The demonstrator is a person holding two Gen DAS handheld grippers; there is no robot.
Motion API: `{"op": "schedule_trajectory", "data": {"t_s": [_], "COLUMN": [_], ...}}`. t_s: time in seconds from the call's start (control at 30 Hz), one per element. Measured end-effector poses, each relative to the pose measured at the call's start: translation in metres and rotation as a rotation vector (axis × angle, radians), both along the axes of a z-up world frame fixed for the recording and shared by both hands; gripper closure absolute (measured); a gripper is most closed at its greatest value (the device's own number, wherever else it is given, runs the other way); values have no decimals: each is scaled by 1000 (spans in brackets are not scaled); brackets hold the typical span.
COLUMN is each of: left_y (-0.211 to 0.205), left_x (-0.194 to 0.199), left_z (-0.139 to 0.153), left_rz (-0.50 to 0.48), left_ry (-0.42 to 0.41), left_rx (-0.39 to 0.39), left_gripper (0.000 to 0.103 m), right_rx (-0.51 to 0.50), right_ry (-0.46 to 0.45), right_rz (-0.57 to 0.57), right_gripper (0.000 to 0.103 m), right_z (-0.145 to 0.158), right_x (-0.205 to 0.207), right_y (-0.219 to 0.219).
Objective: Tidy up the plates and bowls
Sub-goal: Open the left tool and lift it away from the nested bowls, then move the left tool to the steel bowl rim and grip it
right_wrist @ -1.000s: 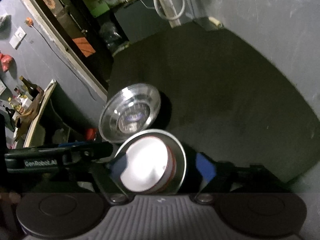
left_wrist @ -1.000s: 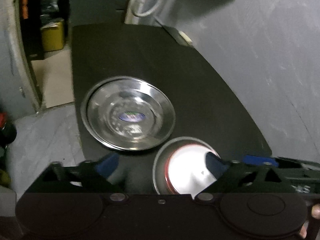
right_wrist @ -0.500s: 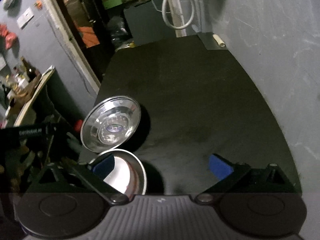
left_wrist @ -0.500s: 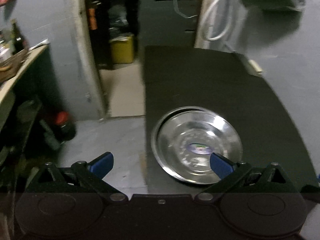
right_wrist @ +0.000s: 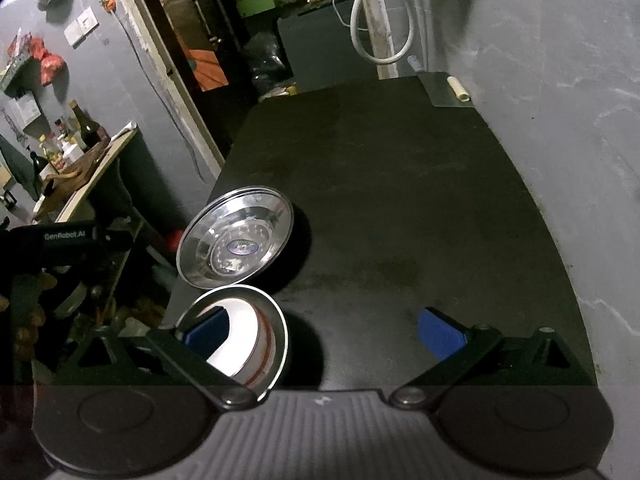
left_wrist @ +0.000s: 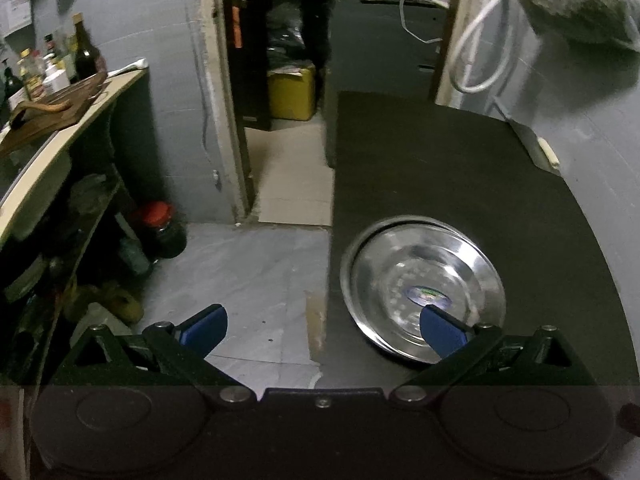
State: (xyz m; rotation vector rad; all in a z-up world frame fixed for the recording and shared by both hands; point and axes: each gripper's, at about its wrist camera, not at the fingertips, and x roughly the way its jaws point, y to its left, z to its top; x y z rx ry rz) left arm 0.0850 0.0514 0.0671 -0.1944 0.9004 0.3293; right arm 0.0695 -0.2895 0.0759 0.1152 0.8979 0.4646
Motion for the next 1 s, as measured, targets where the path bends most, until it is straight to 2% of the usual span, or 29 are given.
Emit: {"op": "schedule_trajectory", "data": {"t_s": [0.2,0.3,0.4,0.47,0.57,0.77,0.9,1.0], "left_y": [69,108,135,142,134,74,37,21], "left_x": [-3,0,1,-3,-17,-46,-51,-45], "left_z": [11,10,1,-7,-21,-28,-25,-30], "left_rz": [143,207,223,213,176,-12,-152,-239], "left_ry": [-26,-10,26,44,70,50,40,44], "left_rx": [8,24,73,72,16,-75,-88,-86], "left_gripper": [1,1,1,1,1,1,1,1], "right_rx": [32,18,-16,-26,-46,-57,-36,-63], "right_ry": [-53,-79,-91,-77,0,100,148,150], "right_rz": [5,20,31,35,30,32,-16,-63], "right_gripper": [0,0,0,0,0,0,0,0], "right_z": [23,37,42,37,18,-20,-31,-38], "right_x": [-2,-2,-2,-2,0,-9,-14,-17], "right_y": [-14,-15,-10,-7,-1,9,16,24]}}
